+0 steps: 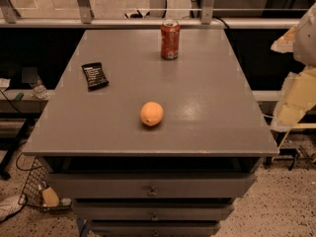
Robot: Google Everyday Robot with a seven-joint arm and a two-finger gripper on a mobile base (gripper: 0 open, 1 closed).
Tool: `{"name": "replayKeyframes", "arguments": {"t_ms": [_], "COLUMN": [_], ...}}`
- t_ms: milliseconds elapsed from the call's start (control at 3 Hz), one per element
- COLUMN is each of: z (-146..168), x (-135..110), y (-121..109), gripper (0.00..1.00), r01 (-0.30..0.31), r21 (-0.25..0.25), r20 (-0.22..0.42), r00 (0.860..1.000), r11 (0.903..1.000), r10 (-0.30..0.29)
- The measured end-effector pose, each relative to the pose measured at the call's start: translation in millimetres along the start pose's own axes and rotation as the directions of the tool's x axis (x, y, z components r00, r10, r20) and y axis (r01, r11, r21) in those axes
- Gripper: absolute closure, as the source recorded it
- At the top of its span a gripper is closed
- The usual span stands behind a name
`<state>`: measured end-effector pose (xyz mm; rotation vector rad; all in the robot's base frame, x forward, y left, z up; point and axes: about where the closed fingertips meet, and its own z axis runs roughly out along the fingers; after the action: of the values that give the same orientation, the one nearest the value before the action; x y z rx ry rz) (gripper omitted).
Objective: Pick orange
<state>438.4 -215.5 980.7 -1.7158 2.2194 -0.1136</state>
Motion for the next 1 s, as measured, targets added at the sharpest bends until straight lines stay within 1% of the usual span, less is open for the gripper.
{"name": "replayKeyframes", "arguments": {"t_ms": [333, 667, 1000], "z": [0, 6, 21], "x": [0, -18, -66], "y": [0, 5, 19], "gripper": [0.00, 0.00, 0.00], "r01": [0.000, 0.006, 0.099], "r21": [0.000, -0.021, -0.075], "r20": [0.000, 0.071, 0.191], "r00": [1.000, 0.997, 0.978], "r11": [1.0000, 0.9998, 0.9922], "r10": [0.000, -0.005, -0.083]}}
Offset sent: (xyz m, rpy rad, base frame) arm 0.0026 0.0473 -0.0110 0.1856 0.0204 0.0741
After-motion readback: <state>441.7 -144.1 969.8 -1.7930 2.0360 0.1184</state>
